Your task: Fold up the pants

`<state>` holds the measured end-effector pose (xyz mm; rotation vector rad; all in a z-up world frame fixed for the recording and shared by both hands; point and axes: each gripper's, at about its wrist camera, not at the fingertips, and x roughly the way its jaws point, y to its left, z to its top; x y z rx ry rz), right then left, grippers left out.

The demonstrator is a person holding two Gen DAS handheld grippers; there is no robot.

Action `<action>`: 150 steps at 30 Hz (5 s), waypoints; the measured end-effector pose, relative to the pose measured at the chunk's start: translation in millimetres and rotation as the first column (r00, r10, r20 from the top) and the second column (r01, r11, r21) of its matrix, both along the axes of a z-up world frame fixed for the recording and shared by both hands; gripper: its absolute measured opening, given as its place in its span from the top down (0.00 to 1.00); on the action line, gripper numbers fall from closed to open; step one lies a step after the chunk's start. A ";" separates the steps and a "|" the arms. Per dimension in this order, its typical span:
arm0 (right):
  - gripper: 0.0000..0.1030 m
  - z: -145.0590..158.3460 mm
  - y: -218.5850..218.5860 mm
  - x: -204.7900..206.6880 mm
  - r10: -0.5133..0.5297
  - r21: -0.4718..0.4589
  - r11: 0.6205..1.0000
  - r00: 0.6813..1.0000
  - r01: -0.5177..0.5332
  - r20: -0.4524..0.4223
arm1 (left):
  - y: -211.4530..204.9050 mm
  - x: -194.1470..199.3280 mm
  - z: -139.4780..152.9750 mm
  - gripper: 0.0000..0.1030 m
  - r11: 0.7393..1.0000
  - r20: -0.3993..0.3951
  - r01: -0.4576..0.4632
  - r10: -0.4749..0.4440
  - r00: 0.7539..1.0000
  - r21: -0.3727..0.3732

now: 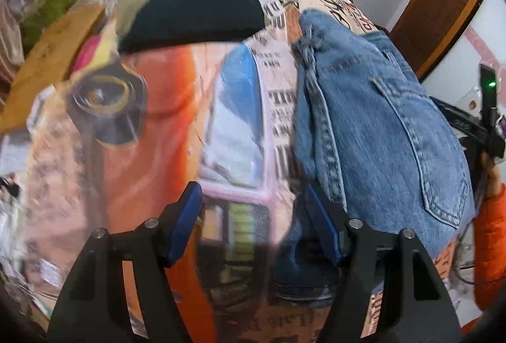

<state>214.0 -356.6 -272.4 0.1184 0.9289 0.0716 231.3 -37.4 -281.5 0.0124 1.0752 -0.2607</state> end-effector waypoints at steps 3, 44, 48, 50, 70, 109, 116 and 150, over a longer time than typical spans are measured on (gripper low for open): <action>0.36 17.7 -5.6 -7.7 -0.008 -0.012 1.000 0.999 0.008 0.041 | -3.2 11.1 24.7 0.34 0.996 0.103 0.013 -0.021 0.994 0.084; 0.33 47.0 77.4 -71.9 0.135 0.161 0.977 0.990 -0.139 0.033 | -61.7 21.8 39.4 0.09 0.967 0.122 0.255 -0.251 0.960 -0.013; 0.32 34.4 69.0 -63.1 0.103 0.204 0.974 0.994 -0.096 -0.021 | -60.3 29.5 22.7 0.08 0.969 0.065 0.239 -0.235 0.970 -0.068; 0.32 27.0 63.2 -58.0 0.090 0.221 0.972 0.995 -0.078 -0.043 | -58.9 37.2 18.3 0.06 0.966 0.049 0.235 -0.231 0.972 -0.107; 0.08 -2.9 49.5 -20.6 0.166 0.344 0.930 0.982 -0.126 -0.088 | -70.2 109.2 -30.9 0.00 0.902 -0.239 0.225 -0.325 0.915 -0.368; 0.55 61.0 59.4 -11.3 0.163 0.255 0.952 0.986 -0.169 0.045 | -91.6 70.9 64.0 0.31 0.924 0.149 0.371 -0.355 0.923 -0.096; 0.55 89.1 78.9 2.8 0.188 0.225 0.951 0.975 -0.211 0.122 | -61.4 77.8 91.6 0.32 0.937 0.228 0.332 -0.303 0.925 -0.105; 0.56 83.9 189.9 235.8 0.234 0.172 0.944 0.940 -0.280 0.247 | 94.9 316.2 81.7 0.32 0.960 0.309 0.175 -0.103 0.945 -0.217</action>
